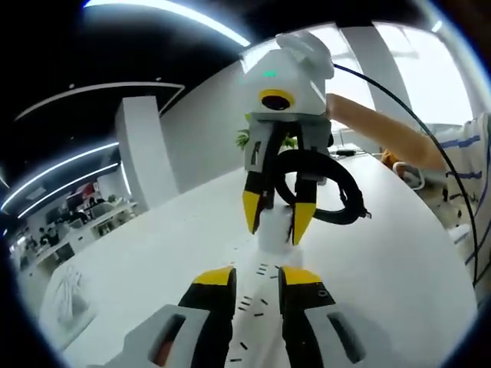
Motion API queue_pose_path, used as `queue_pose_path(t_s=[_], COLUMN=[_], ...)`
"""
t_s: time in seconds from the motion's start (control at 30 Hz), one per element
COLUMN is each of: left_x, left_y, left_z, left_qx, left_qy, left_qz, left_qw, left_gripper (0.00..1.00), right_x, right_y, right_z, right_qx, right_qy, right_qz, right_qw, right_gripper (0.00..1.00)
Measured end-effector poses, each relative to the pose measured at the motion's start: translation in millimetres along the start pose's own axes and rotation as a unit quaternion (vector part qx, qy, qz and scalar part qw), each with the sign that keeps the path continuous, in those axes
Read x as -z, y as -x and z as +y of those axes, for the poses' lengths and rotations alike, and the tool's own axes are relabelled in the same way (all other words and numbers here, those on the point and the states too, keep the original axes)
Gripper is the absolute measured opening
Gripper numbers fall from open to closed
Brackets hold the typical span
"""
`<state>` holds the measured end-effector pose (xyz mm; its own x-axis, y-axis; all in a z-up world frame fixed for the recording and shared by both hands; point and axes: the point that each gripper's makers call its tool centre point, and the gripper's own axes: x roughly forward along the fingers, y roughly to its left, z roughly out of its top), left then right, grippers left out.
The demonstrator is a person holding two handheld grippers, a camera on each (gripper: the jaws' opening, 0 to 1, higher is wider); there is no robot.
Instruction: Straighten the power strip on the desk, plug the charger into it
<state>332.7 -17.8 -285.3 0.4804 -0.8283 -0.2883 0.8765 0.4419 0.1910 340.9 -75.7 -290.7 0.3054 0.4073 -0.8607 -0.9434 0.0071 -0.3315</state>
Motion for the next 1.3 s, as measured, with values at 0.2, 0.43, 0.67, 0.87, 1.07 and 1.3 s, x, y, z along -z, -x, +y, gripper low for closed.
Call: queue_pose_path(t_s=[0.2,0.43,0.67,0.87,1.07,1.3], left_x=[2.4,1.3,3.6,3.9,3.2,5.7], left_y=[-1.0,0.7,-0.3,-0.4,0.3,-0.9], left_z=[-2.2,6.0,3.9,0.6,-1.7,-1.2], left_qx=[0.001,0.001,0.001,0.001,0.002,0.002], left_qy=[-0.001,0.000,-0.001,-0.003,-0.004,-0.004], left_qz=[0.004,0.005,0.009,0.009,0.008,0.012], left_qw=[1.0000,1.0000,1.0000,1.0000,1.0000,0.9999], left_gripper=[0.21,0.21,0.21,0.21,0.22,0.22], right_x=[-2.1,-4.3,-6.7,-8.5,-10.2,-12.8], right_y=[0.3,1.7,4.0,5.3,8.3,13.0], right_z=[-0.4,-1.2,-2.4,-2.9,-4.0,-3.3], right_qx=[0.016,0.031,0.047,0.056,0.063,0.067], right_qy=[0.014,0.020,0.023,0.025,0.021,0.010], right_qz=[-0.022,-0.048,-0.076,-0.092,-0.113,-0.135], right_qw=[0.9995,0.9982,0.9957,0.9939,0.9913,0.9885], right_gripper=[0.26,0.26,0.26,0.26,0.26,0.26])
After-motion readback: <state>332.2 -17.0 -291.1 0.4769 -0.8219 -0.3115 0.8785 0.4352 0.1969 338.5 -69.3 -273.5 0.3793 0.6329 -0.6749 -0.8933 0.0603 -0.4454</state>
